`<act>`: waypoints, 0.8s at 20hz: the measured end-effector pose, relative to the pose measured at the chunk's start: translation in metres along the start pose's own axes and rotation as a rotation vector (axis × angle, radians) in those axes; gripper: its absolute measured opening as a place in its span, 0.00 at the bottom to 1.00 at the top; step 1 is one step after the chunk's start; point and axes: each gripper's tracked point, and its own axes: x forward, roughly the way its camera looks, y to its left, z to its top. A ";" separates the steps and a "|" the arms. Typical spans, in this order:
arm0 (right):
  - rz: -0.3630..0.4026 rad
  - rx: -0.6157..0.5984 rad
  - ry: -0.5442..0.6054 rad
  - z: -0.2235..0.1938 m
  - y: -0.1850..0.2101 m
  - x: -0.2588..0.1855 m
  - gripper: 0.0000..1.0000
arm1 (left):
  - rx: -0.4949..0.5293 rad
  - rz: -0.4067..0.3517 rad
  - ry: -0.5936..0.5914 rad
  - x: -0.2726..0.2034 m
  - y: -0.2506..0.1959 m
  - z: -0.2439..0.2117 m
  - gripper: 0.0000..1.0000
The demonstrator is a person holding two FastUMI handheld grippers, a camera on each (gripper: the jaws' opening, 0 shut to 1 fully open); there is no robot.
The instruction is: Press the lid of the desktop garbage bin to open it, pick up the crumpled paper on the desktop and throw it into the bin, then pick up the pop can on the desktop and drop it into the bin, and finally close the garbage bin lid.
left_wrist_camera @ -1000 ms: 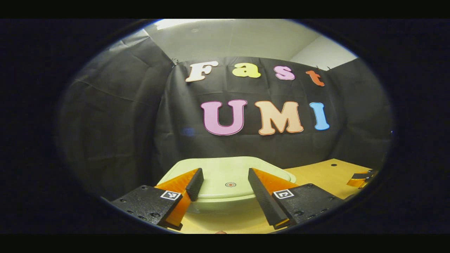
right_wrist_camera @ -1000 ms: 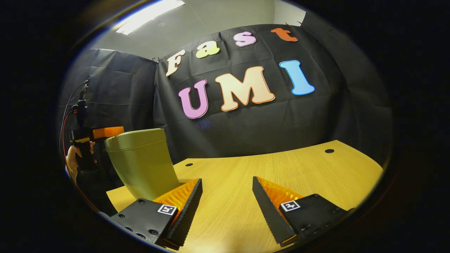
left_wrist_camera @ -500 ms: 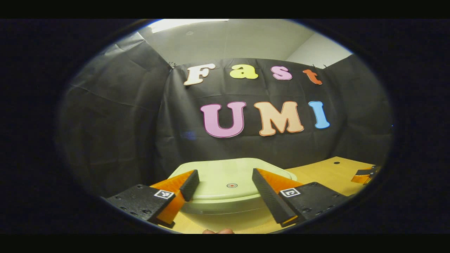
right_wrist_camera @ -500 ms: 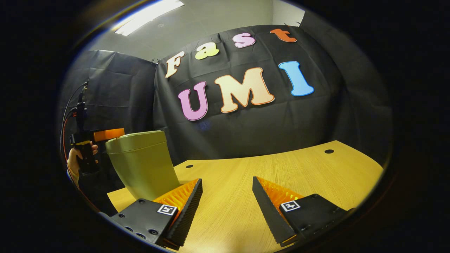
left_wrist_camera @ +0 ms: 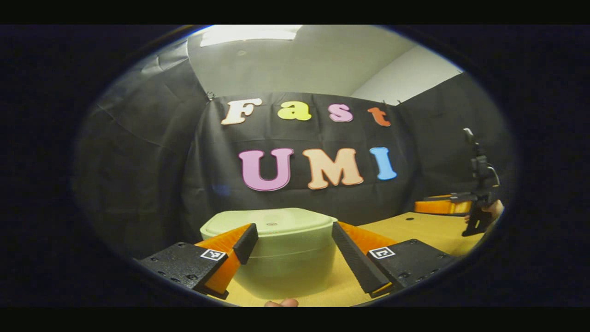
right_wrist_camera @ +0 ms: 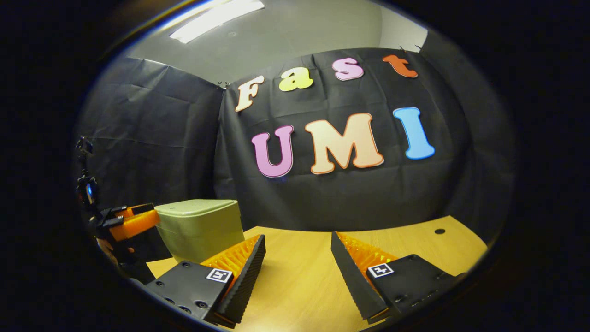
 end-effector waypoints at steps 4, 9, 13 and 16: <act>0.095 -0.018 -0.040 0.036 0.061 0.030 0.91 | -0.006 -0.068 0.029 -0.022 -0.015 -0.011 0.95; 0.218 -0.014 -0.045 0.058 0.130 0.061 0.96 | 0.007 -0.042 0.067 -0.041 -0.006 -0.023 0.95; 0.268 0.062 -0.005 0.051 0.154 0.079 0.91 | -0.013 -0.007 0.120 -0.047 0.008 -0.042 0.95; 0.238 -0.005 0.032 0.032 0.149 0.089 0.91 | -0.031 0.010 0.152 -0.047 0.015 -0.051 0.95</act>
